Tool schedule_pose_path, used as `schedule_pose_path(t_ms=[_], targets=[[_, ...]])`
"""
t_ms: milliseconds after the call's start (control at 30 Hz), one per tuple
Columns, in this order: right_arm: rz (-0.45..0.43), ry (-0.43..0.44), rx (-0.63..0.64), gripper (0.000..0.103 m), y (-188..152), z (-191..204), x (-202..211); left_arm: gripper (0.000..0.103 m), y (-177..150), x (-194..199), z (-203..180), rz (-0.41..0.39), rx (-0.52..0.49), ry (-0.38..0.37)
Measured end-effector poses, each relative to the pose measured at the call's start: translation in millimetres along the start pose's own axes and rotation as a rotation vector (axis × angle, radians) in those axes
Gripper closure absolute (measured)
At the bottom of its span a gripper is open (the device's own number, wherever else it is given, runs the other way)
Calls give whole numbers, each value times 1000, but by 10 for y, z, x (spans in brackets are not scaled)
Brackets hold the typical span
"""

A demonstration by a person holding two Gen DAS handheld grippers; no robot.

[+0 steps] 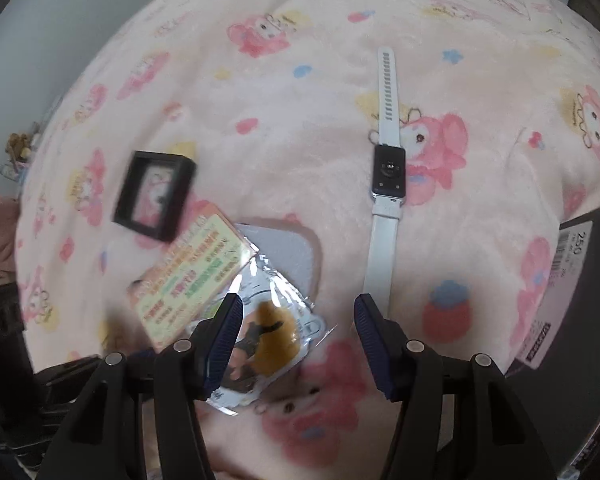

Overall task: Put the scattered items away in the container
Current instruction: 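Grasp the babi sticker card and cartoon sticker sheet with the left gripper, then carry the sticker card into the black box and lower it beside the phone case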

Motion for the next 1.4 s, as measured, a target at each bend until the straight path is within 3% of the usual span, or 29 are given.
schedule_pose_path(t_ms=[133,267,367,500,633,767,967,1100,1200,1400], targets=[[54,38,5,48,-78,30,-75,76,172,17,21,-22,18,-4],[169,165,38,53,-309,234,-44,76,204,72,20,-50,7,16],[150,179,77,53,-356,315,60,76,196,91,107,-57,35,27],[78,94,82,52,-217,254,86,76,135,111,104,-56,10,46],[125,161,58,58,-175,335,-47,84,252,159,129,-135,8,136],[186,218,82,62,-278,487,-56,83,344,162,162,-139,-4,180],[110,183,35,62,-141,395,-75,83,306,26,216,-75,12,137],[146,266,31,67,-173,499,-114,83,277,145,60,-95,-25,141],[106,313,68,67,-248,636,132,84,277,377,-86,-141,-76,189],[-36,404,-8,67,-374,511,789,84,255,748,-575,-175,-181,165]])
Point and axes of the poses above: each gripper's, at about its wrist camera, not at the fingertips, and x roughly against the way its jaws point, z to its left, y to its top, the point moved 9 cm from there along -x, roughly the way its jaws point, and after that the axes turned 4 degrees about -x, right-handed, at the moved point
